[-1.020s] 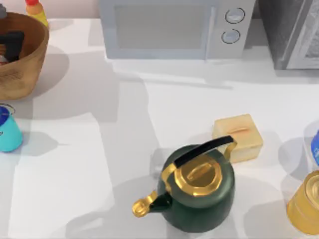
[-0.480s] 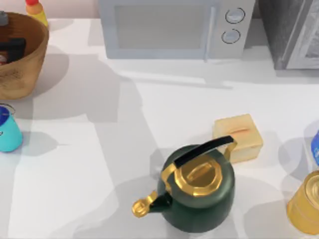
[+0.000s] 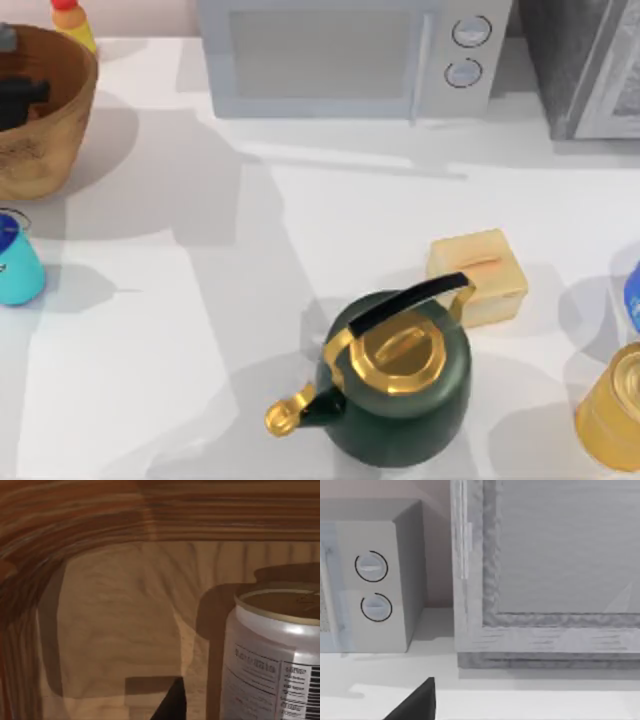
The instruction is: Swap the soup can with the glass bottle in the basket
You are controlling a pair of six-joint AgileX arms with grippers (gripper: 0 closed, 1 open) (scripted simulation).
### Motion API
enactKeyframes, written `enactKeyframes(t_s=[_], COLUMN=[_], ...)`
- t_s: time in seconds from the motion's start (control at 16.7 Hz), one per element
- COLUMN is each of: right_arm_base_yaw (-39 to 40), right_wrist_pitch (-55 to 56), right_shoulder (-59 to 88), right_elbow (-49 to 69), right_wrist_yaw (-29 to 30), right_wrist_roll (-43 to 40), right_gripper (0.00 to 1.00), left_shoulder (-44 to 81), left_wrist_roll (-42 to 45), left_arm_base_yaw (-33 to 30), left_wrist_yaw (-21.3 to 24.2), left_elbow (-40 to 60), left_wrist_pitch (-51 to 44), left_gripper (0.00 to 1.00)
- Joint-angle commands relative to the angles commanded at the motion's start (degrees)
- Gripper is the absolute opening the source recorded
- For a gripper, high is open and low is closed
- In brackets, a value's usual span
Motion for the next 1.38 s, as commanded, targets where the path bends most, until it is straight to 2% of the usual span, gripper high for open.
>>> enactKeyframes(t_s=[0.3,0.36,0.78,1.02,1.2,1.38], right_arm_base_yaw=[0.0,0.0,0.0,0.0,0.0,0.0], right_wrist_pitch=[0.0,0.0,0.0,0.0,0.0,0.0], right_shoulder=[0.0,0.0,0.0,0.0,0.0,0.0], right_elbow=[0.0,0.0,0.0,0.0,0.0,0.0], right_wrist_yaw=[0.0,0.0,0.0,0.0,0.0,0.0], right_wrist_roll=[0.0,0.0,0.0,0.0,0.0,0.0], right_gripper=[1.0,1.0,1.0,1.0,1.0,1.0], left_shoulder=[0.0,0.0,0.0,-4.64,-9.44,-17.05], left_wrist_roll=[0.0,0.0,0.0,-0.64,-0.73,-0.15], left_arm_base_yaw=[0.0,0.0,0.0,-0.06,-1.13,-2.83], left_wrist_yaw=[0.0,0.0,0.0,0.11,0.41,-0.6], left_elbow=[0.0,0.0,0.0,-3.66,-10.06,-20.42], left_wrist_pitch=[0.0,0.0,0.0,-0.96,0.04,4.87], left_gripper=[0.02,0.0,0.0,0.0,0.0,0.0])
